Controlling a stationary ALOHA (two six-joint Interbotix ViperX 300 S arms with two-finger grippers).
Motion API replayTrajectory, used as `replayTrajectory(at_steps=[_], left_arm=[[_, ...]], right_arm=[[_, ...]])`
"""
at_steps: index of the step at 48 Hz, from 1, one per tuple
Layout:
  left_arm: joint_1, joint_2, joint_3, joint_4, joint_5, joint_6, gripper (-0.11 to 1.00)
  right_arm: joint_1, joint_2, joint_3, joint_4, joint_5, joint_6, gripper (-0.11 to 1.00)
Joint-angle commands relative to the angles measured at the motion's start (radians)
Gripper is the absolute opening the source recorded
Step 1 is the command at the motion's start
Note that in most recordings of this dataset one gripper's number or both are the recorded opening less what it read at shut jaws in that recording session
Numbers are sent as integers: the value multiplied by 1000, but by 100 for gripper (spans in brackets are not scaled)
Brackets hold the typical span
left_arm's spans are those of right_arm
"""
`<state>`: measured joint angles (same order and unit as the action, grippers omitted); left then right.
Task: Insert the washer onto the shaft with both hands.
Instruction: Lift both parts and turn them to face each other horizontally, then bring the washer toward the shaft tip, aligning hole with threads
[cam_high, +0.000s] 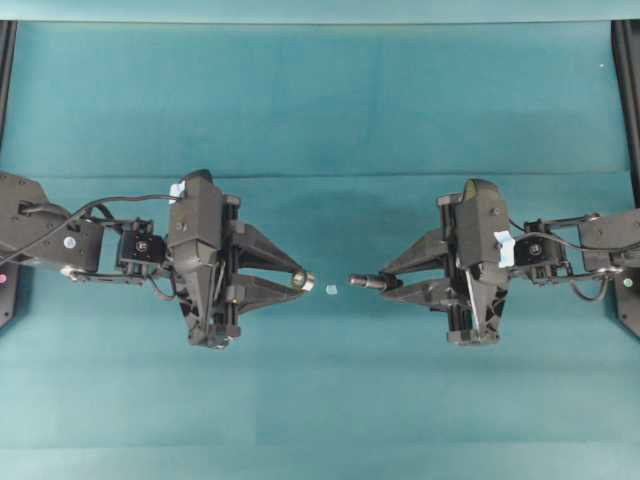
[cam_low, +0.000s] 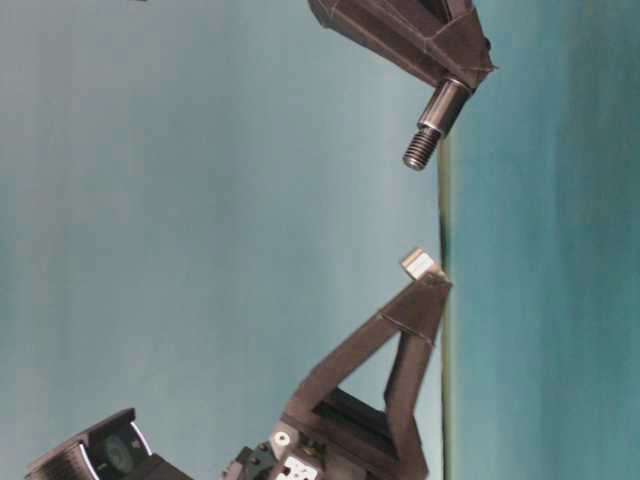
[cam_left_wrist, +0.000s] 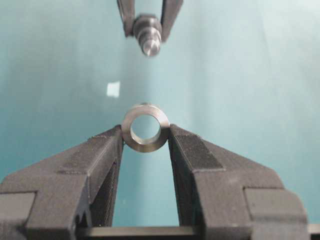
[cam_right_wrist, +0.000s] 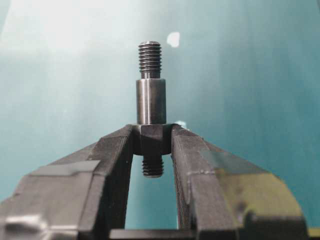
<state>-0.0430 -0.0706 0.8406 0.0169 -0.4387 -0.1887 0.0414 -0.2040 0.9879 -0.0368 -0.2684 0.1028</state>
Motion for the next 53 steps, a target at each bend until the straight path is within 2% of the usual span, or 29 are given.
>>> replayTrajectory(at_steps=[1, 13, 32, 53], left_arm=[[2, -5, -18, 3, -32, -2, 35], [5, -3, -23, 2, -89, -2, 35], [2, 18, -60, 3, -91, -2, 35], [-3, 26, -54, 2, -89, -2, 35]], right_arm=[[3, 0, -14, 2, -23, 9, 0], [5, 17, -21, 2, -49, 9, 0], [5, 37, -38, 2, -77, 9, 0], [5, 38, -40, 2, -87, 9, 0]])
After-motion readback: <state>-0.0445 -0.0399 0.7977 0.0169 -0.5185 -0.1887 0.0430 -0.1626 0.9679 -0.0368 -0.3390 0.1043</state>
